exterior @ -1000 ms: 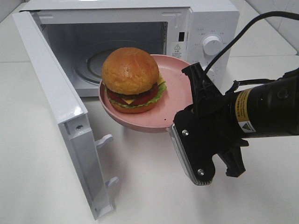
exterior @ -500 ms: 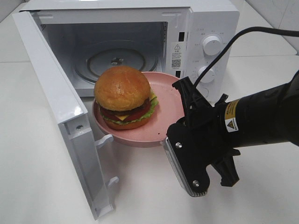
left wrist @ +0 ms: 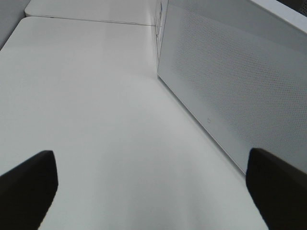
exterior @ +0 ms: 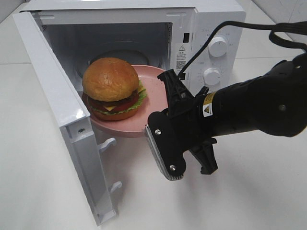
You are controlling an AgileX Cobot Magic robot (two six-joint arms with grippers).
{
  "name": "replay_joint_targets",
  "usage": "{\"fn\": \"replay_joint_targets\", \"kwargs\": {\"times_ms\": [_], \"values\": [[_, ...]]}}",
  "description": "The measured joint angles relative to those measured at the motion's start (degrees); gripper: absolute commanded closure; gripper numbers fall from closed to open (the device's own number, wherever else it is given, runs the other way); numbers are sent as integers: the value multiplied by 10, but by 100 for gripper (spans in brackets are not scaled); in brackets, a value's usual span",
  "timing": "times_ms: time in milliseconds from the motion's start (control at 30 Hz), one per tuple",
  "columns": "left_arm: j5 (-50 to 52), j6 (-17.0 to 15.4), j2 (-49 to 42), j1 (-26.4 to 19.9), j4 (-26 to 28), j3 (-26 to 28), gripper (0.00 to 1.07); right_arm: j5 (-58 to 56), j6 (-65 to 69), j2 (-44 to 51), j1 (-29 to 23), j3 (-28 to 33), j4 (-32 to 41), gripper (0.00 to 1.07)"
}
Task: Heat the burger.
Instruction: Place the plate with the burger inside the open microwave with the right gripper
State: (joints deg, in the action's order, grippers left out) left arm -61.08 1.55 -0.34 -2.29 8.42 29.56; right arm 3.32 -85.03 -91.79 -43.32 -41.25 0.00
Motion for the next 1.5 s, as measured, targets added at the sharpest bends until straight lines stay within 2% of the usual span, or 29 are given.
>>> {"fn": "replay_joint_targets", "kwargs": {"times_ms": [733,1300,1500], "values": [[0,0,0,0,0,0,7,1,-1,-96,20,-117,0,98],[0,0,0,0,0,0,7,-26,-1,-179,48,-230,3,96],[0,0,0,0,0,0,7,-28,-1,-194,59,-250,4,96]]}}
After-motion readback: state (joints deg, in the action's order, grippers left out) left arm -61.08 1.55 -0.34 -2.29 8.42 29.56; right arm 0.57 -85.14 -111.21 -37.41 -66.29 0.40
